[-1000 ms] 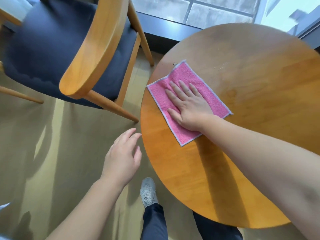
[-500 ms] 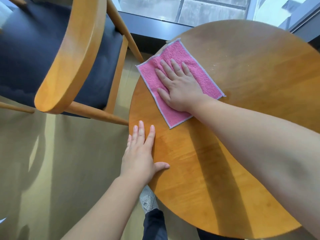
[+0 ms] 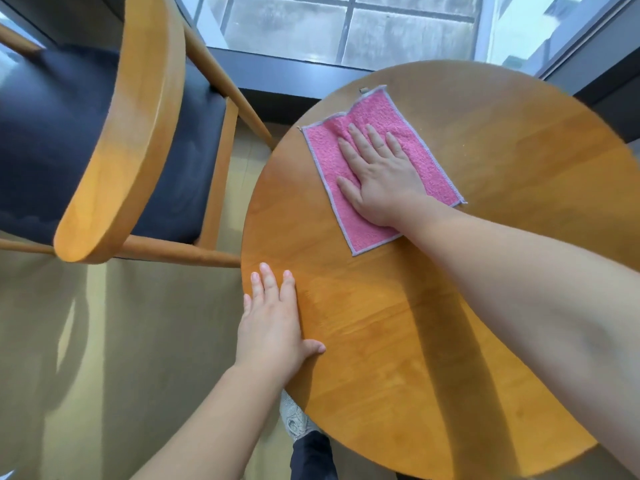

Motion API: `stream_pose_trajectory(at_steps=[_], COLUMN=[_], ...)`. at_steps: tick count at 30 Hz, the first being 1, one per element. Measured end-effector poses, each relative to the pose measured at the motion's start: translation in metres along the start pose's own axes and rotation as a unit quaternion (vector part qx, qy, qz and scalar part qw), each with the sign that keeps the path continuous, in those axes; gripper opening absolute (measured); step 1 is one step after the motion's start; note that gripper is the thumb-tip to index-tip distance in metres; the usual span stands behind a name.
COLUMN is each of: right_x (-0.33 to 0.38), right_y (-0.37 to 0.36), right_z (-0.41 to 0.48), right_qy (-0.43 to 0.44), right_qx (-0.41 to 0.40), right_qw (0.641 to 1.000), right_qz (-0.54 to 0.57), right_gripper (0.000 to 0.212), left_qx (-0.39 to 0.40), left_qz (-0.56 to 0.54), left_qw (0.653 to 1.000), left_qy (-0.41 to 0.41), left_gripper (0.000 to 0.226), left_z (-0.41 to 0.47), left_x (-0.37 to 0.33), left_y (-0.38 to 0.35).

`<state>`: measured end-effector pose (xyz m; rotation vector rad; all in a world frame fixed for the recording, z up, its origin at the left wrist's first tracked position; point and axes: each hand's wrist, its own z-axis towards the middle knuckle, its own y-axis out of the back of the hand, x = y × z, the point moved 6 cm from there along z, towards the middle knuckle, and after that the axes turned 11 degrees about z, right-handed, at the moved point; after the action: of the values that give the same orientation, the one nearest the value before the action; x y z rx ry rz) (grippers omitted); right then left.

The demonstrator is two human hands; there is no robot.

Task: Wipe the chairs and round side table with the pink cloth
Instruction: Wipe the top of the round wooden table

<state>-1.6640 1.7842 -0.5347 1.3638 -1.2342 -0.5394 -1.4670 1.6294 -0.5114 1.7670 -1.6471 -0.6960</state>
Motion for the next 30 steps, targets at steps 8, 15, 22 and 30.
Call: stream_pose_trajectory(at_steps=[8,15,22,30], right_x=[-0.066,-0.08,-0.067,0.004], right_y=[-0.002,-0.008,0.005,0.008], right_z=[-0.091,-0.113,-0.055,0.056], right_qy=[-0.103,-0.121,-0.078,0.029], right_qx=[-0.011,-0.012,0.001,0.022], right_qw=[0.995,0.993,0.997,0.999], right_qz=[0.002,0.001,-0.021,-0.025], right_gripper=[0.069,0.07,0.067,0.066], left_qx=[-0.019,0.047,0.11,0.159], left_qz=[0.05,0.087,0.091,0.119], left_qw=[0.999,0.992,0.987,0.979], left_qy=[-0.012,-0.076,-0.073,-0.049], left_gripper=[0.135,0.154,0.154,0.152], left_z=[0.007,0.051,0.056,0.057], left_x=[-0.025,-0.059,-0.059,-0.063], left_y=[0.025,0.025,0.021,0.023])
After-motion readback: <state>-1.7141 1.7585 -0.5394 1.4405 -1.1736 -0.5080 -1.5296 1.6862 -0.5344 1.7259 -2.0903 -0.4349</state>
